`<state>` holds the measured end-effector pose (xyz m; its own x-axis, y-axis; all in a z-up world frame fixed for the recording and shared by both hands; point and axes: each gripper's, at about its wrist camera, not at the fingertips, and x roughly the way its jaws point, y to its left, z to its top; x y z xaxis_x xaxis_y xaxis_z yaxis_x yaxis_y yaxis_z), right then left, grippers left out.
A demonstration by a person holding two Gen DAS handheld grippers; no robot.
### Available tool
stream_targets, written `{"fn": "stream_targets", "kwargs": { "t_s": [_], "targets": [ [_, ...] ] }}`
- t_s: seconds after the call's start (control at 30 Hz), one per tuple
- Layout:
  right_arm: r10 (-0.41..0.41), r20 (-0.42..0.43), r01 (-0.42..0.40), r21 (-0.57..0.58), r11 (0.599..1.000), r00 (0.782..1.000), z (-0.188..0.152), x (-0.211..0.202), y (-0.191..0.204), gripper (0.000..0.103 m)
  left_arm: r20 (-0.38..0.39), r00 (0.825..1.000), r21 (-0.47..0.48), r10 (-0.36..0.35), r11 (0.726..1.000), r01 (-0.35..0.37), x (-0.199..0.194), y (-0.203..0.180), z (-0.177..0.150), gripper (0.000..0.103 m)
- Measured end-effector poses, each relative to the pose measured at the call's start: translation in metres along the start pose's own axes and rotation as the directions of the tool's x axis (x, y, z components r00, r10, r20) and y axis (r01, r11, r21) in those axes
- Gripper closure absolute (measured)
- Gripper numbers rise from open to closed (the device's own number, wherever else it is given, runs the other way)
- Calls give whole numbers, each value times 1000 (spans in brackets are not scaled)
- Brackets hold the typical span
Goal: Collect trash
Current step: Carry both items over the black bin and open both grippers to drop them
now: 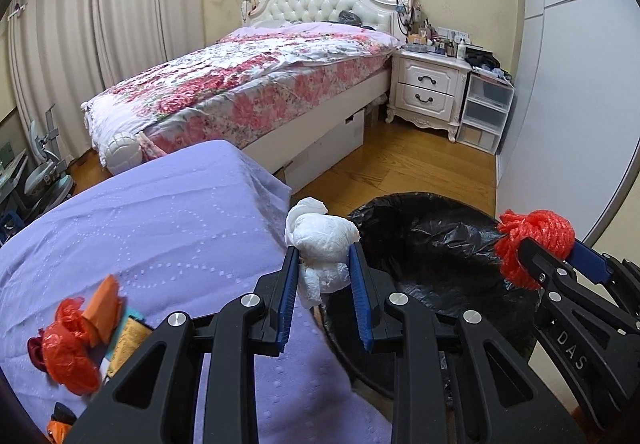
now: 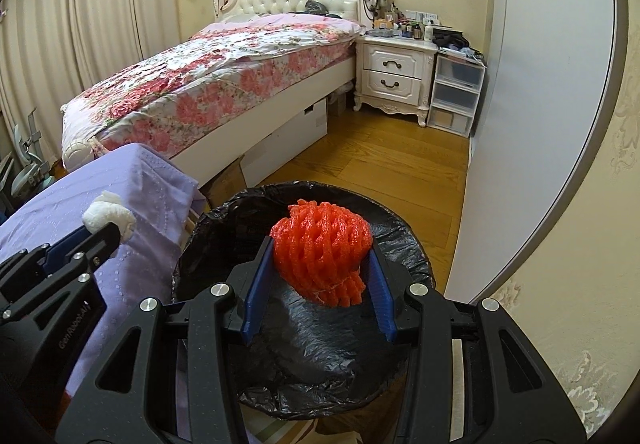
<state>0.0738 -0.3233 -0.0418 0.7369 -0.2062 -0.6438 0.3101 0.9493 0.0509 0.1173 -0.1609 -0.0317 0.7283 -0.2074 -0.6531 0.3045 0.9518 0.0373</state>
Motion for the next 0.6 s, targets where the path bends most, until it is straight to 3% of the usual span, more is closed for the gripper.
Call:
{"fn": "stream_targets", "kwargs": {
  "t_s": [0.13, 0.2, 0.23, 0.43, 0.6],
  "targets": [
    [-2, -4, 2, 8, 1000, 1000, 1, 6, -3, 55, -17, 1000, 22, 18, 1000, -18, 8, -6, 1, 75],
    [-9, -2, 9, 18, 1000, 1000, 1, 6, -5, 44, -33, 999, 31, 23, 999, -22, 13, -9, 2, 68],
    [-11, 4, 11, 22, 1000, 1000, 1, 6, -6, 41, -39, 999, 31, 30, 999, -29, 15, -9, 3, 59],
    [-37, 16, 37, 40, 999, 999, 3, 0, -12, 41, -23, 999, 10, 42, 999, -42, 11, -3, 6, 34],
    [-46, 29, 45, 48, 998, 999, 3, -9, -15, 40, -22, 999, -11, 42, 999, -42, 4, 3, 7, 29]
  ]
}}
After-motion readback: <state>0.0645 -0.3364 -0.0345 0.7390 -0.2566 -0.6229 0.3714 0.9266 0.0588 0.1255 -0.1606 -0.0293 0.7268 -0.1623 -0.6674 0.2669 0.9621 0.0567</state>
